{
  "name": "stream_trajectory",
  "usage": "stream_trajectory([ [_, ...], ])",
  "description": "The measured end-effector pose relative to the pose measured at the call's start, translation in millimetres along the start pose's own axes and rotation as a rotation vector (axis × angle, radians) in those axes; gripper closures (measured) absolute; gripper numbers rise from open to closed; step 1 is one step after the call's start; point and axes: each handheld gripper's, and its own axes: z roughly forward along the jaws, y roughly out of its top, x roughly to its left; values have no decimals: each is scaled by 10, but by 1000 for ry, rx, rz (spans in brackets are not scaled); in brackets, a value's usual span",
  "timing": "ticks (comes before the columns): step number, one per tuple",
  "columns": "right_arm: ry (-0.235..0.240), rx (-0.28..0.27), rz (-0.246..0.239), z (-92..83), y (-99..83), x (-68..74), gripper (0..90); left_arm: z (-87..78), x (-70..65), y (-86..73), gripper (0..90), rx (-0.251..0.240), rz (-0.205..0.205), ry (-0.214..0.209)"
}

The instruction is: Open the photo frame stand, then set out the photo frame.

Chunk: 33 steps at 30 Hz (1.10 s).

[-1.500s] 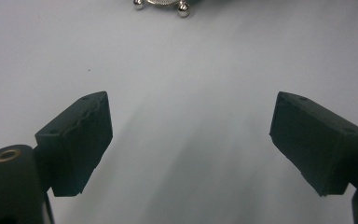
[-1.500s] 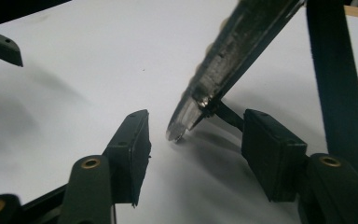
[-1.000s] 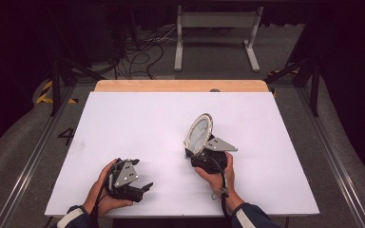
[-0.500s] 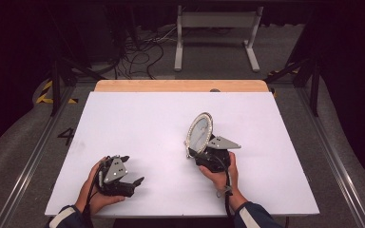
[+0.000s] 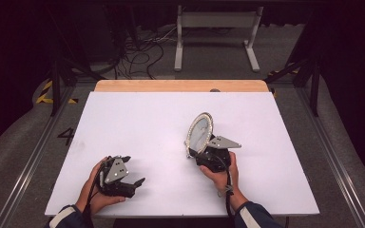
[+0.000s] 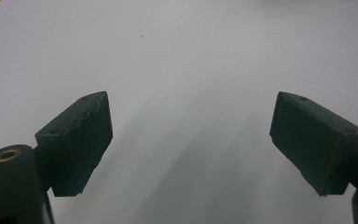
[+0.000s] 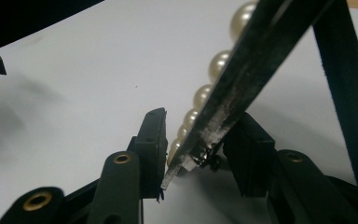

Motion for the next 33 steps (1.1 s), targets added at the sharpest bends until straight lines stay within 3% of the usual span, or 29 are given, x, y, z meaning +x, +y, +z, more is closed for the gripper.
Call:
stream_trajectory([
  [20, 80, 31, 17, -124, -42, -124, 705, 177, 14, 135, 136, 5, 30, -44],
  [33, 138, 66, 39, -193, -56, -162, 732, 298, 53, 296, 137, -14, 17, -84],
])
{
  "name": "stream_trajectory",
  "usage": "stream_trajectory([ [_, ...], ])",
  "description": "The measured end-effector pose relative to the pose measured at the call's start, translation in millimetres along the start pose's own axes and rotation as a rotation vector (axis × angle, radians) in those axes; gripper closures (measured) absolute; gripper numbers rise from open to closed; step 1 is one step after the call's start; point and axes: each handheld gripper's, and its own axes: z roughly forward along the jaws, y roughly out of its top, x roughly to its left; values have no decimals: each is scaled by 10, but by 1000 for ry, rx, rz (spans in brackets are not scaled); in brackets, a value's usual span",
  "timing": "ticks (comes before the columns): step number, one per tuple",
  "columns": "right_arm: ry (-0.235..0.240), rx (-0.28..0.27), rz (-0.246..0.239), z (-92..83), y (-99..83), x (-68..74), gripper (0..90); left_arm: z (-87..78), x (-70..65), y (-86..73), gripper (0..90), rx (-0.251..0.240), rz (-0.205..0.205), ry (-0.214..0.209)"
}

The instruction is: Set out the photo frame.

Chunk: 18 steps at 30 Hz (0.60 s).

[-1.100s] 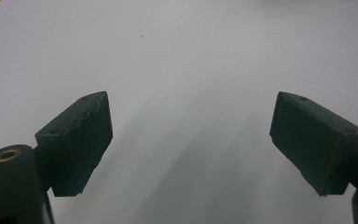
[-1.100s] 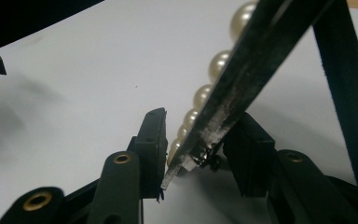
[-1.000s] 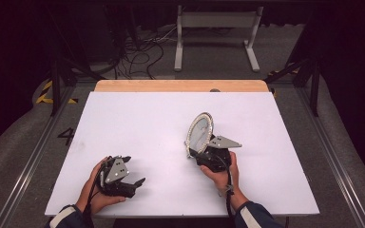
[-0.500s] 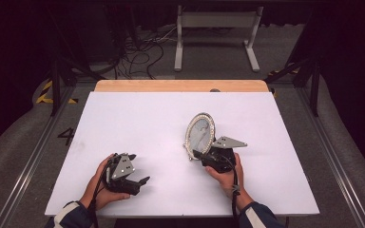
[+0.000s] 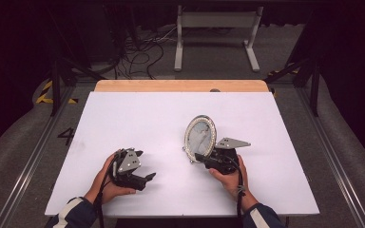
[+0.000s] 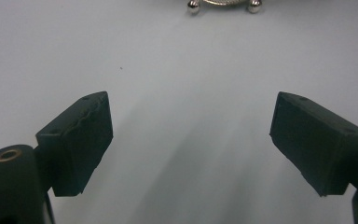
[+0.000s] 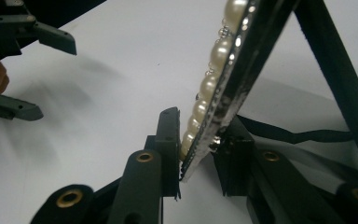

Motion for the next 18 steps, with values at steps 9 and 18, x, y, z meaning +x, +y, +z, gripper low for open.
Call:
stream_trajectory([
  [9, -2, 12, -25, -67, -40, 29, 759, 127, 61, 164, 137, -22, 0, -28],
  [18, -70, -75, 30, -4, -88, 107, 683, 267, 78, 264, 133, -17, 16, -52],
])
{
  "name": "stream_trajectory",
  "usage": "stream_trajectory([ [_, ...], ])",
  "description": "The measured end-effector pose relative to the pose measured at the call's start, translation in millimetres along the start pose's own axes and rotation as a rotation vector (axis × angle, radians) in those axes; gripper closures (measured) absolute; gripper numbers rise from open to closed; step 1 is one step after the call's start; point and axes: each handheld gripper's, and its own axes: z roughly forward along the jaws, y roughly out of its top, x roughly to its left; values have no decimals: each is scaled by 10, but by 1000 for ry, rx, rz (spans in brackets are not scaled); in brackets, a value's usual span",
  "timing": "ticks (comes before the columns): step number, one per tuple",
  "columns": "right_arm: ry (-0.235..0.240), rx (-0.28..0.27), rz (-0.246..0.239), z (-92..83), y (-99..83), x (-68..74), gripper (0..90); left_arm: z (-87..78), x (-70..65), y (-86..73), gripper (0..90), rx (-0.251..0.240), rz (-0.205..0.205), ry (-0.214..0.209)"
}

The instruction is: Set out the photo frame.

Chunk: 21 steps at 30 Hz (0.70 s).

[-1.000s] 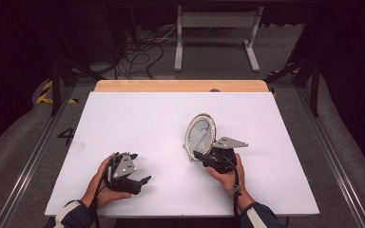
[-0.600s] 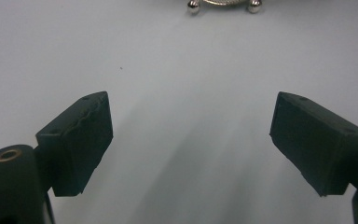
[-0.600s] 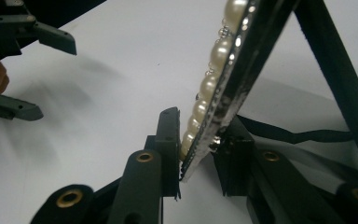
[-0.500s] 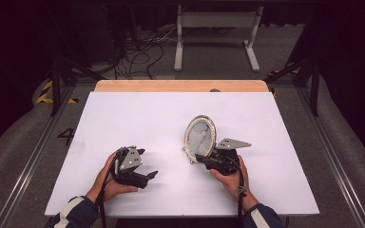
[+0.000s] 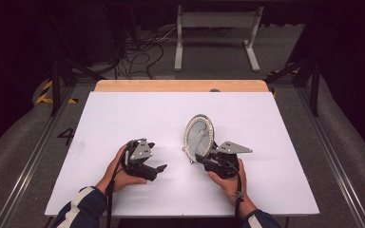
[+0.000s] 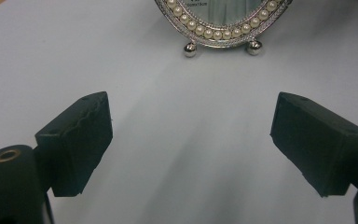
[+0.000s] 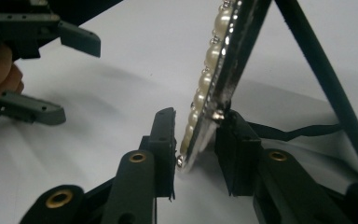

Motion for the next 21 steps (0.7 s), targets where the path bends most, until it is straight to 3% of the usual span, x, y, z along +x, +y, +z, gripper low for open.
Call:
stream_trajectory([
  [3, -13, -17, 40, 91, -33, 32, 694, 5, -12, 5, 132, -3, 2, 3],
  [8, -45, -41, 45, 153, -32, 40, 745, 16, -3, 18, 132, -15, -4, 2],
  [15, -7, -15, 66, 128, -24, -3, 754, 50, 5, 39, 133, -20, -7, -14],
  [21, 58, 30, 64, 63, -8, -89, 764, 120, 31, 109, 135, -30, -4, -32],
])
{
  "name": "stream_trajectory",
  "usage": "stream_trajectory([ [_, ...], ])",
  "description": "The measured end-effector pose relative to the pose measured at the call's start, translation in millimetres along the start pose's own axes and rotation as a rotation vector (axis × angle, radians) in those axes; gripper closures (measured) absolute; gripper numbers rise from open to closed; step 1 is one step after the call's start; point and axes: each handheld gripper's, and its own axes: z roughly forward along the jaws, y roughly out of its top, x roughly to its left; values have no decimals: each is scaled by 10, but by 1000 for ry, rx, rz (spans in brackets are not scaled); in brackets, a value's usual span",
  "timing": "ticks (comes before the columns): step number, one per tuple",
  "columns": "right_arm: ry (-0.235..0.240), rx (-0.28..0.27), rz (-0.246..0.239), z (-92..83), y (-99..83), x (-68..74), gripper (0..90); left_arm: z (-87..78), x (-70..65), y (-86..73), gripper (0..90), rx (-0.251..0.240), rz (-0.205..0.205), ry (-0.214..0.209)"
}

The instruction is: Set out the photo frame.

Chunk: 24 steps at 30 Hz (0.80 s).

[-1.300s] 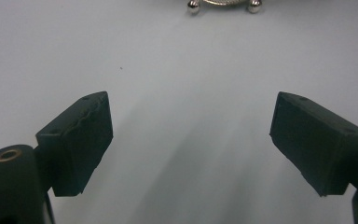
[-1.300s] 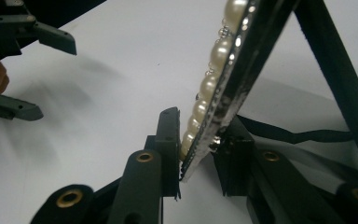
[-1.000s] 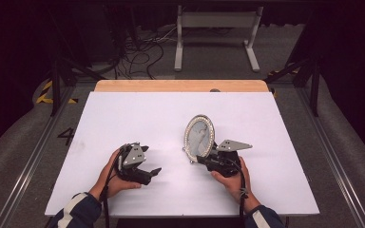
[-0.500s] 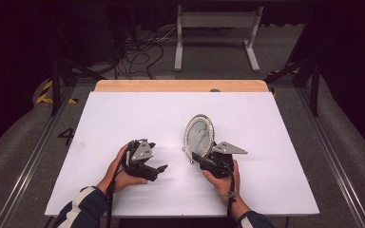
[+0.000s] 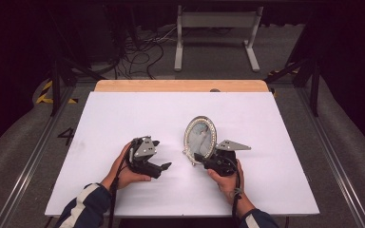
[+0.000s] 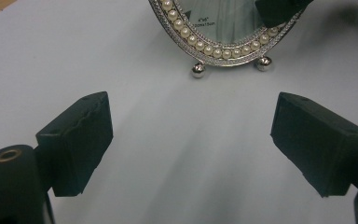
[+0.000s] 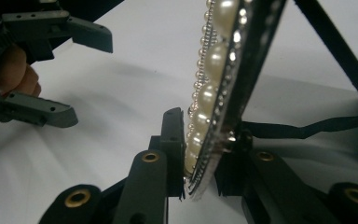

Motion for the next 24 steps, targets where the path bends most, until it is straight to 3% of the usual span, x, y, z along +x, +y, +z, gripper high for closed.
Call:
stream_trajectory([
  [5, 33, 30, -7, -50, 1, -40, 779, 96, 16, 57, 136, -4, -2, -22],
  [8, 55, 47, -12, -77, 2, -54, 789, 151, 33, 109, 135, -25, -26, -69],
  [11, 66, 59, -25, -83, 10, -55, 792, 205, 43, 160, 133, -32, -28, -80],
  [13, 62, 62, -25, -78, 15, -46, 781, 253, 62, 193, 132, -33, -29, -86],
  [15, 56, 58, -32, -78, 17, -34, 711, 303, 78, 219, 121, -33, -30, -96],
  [20, 13, 39, -100, -193, 25, 48, 605, 419, 137, 269, 129, -41, -41, -106],
  [24, -22, 30, -126, -296, -8, 85, 603, 474, 141, 284, 156, -55, -32, -106],
])
